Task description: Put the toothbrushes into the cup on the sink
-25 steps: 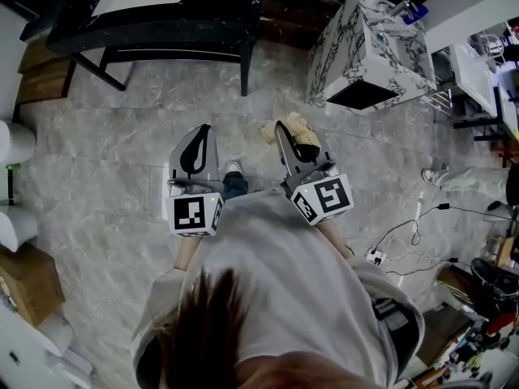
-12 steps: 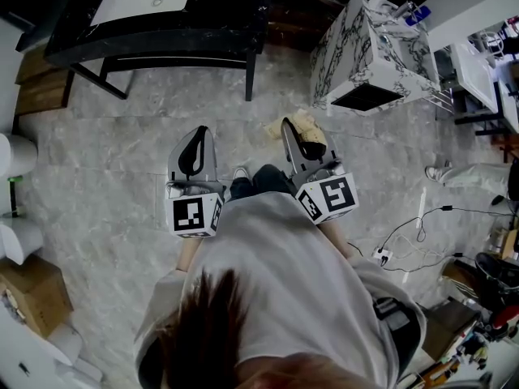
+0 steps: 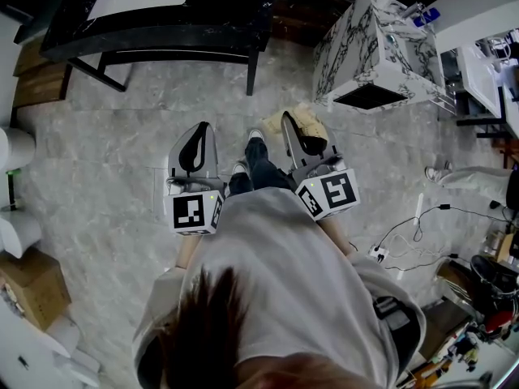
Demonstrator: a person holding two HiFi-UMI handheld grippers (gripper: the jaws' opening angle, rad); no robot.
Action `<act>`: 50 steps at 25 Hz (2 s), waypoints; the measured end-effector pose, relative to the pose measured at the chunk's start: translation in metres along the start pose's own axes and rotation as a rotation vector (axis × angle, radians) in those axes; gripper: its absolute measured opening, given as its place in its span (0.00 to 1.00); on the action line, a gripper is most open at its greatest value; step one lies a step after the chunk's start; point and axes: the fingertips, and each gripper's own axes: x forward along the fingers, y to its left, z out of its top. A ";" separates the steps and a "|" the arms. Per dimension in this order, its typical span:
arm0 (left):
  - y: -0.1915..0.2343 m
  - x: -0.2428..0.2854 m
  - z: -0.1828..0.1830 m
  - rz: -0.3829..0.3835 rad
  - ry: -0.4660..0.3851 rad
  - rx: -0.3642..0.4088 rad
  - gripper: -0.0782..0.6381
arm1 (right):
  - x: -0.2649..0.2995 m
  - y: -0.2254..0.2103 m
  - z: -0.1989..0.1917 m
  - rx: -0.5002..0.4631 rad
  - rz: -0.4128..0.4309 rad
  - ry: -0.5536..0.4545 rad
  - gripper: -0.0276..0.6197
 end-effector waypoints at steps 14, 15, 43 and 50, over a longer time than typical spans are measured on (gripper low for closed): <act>0.013 0.094 0.011 0.017 0.019 -0.022 0.14 | 0.074 -0.069 0.006 0.020 0.036 0.021 0.13; 0.015 0.101 0.012 0.020 0.020 -0.018 0.14 | 0.080 -0.075 0.006 0.021 0.041 0.021 0.13; 0.021 0.196 0.027 0.120 -0.001 -0.010 0.14 | 0.150 -0.159 0.013 0.041 0.116 0.022 0.13; 0.025 0.215 0.029 0.098 0.007 -0.009 0.14 | 0.164 -0.167 0.013 0.052 0.105 0.028 0.13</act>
